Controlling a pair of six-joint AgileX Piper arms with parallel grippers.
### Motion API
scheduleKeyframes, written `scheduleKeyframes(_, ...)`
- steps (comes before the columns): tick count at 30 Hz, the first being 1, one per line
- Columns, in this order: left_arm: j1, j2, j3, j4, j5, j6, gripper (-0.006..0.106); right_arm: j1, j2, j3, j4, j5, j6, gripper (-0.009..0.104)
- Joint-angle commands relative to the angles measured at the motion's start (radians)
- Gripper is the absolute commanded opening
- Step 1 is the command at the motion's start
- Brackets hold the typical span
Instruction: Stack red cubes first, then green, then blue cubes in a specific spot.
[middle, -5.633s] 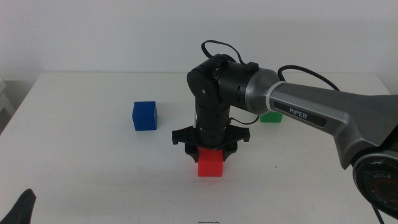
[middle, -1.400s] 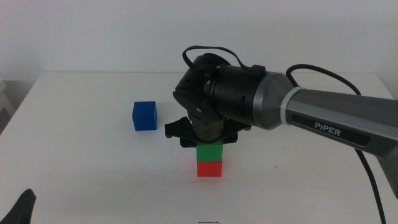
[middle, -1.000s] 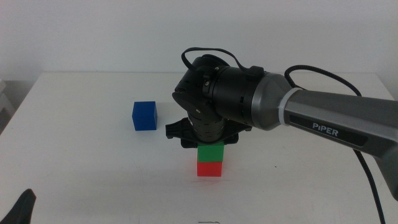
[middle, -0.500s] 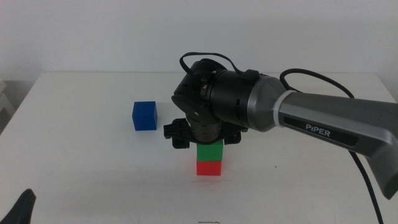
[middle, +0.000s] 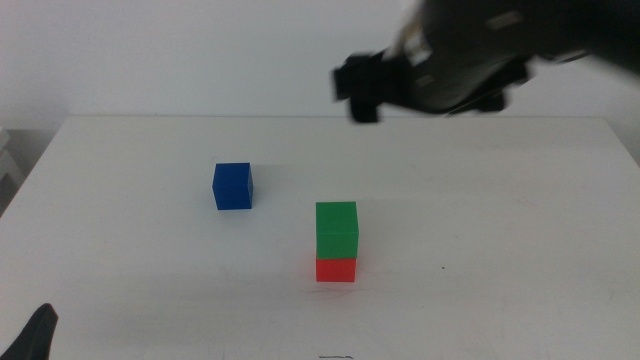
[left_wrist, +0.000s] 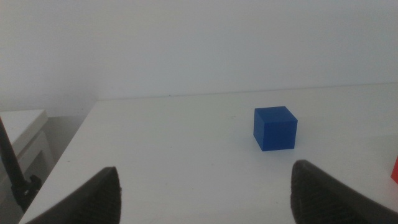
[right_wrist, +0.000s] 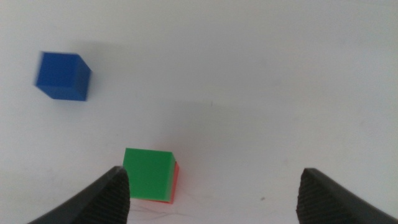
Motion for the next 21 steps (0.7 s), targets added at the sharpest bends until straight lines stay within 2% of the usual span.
scheduleKeyframes(1,-0.002,-0.02,-0.003,-0.011,-0.088,-0.005,0.094,-0.018,-0.141,0.028,-0.034,-0.056,-0.093,0.083)
scheduleKeyframes(5,-0.002,-0.02,-0.003,-0.011,-0.088,-0.005,0.094,-0.056,-0.386,0.237,-0.009,-0.217,-0.169,0.082)
scheduleKeyframes(8,-0.002,-0.02,-0.003,-0.011,-0.088,-0.005,0.094,-0.104,-0.566,0.391,0.041,-0.314,-0.231,0.082)
scheduleKeyframes(10,-0.002,-0.02,-0.003,-0.011,-0.088,-0.005,0.094,-0.143,-0.676,0.473,0.105,-0.346,-0.338,0.082)
scheduleKeyframes(15,-0.002,-0.02,-0.003,-0.011,-0.088,-0.005,0.094,-0.2,-0.947,0.622,0.342,-0.406,-0.627,0.082)
scheduleKeyframes(21,-0.002,-0.02,-0.003,-0.011,-0.088,-0.005,0.094,-0.203,-1.147,0.704,0.455,-0.368,-0.788,0.082)
